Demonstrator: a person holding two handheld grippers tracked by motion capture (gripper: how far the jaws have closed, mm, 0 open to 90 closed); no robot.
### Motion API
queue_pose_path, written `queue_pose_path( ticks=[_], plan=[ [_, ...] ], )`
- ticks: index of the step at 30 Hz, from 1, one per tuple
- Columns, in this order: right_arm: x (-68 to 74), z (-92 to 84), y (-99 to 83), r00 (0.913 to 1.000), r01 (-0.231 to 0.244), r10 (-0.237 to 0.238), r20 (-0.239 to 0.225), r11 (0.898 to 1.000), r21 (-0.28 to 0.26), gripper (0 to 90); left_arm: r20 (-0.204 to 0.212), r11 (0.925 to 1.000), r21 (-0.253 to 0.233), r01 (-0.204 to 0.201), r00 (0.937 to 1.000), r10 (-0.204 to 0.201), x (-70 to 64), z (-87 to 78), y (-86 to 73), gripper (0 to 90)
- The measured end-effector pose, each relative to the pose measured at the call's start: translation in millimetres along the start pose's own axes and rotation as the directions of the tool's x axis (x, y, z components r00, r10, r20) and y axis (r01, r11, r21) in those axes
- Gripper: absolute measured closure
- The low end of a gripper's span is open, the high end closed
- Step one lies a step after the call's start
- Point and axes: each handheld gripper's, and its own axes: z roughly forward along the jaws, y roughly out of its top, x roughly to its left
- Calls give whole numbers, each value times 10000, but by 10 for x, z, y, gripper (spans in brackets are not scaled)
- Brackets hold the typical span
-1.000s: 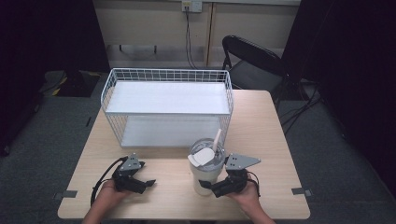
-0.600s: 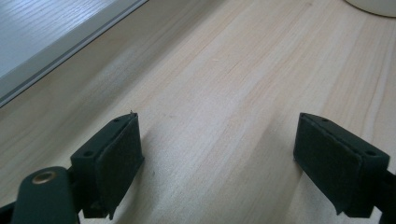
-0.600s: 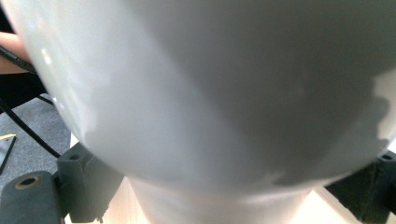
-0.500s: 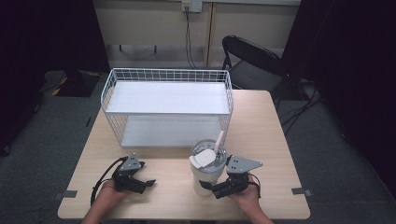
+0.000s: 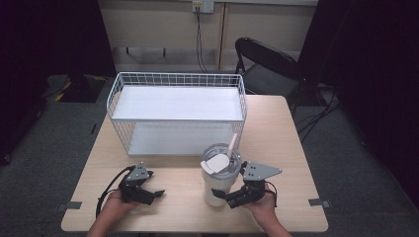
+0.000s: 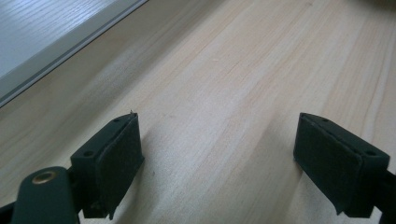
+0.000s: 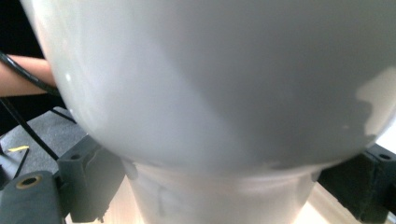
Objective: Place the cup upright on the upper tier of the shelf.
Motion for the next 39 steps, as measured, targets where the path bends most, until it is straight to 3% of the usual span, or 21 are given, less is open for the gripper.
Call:
queue_pose_path(
  ticks=[12,39],
  plan=[
    [-75,-55,243,9998,-184,181,-101,9994,-292,95,0,10000,-4,1,10000,-1,0,0,0,148],
    [-245,-71,849,9991,-398,392,-174,9985,-387,96,6,10000,-2,6,10000,-6,0,0,0,148]
  ],
)
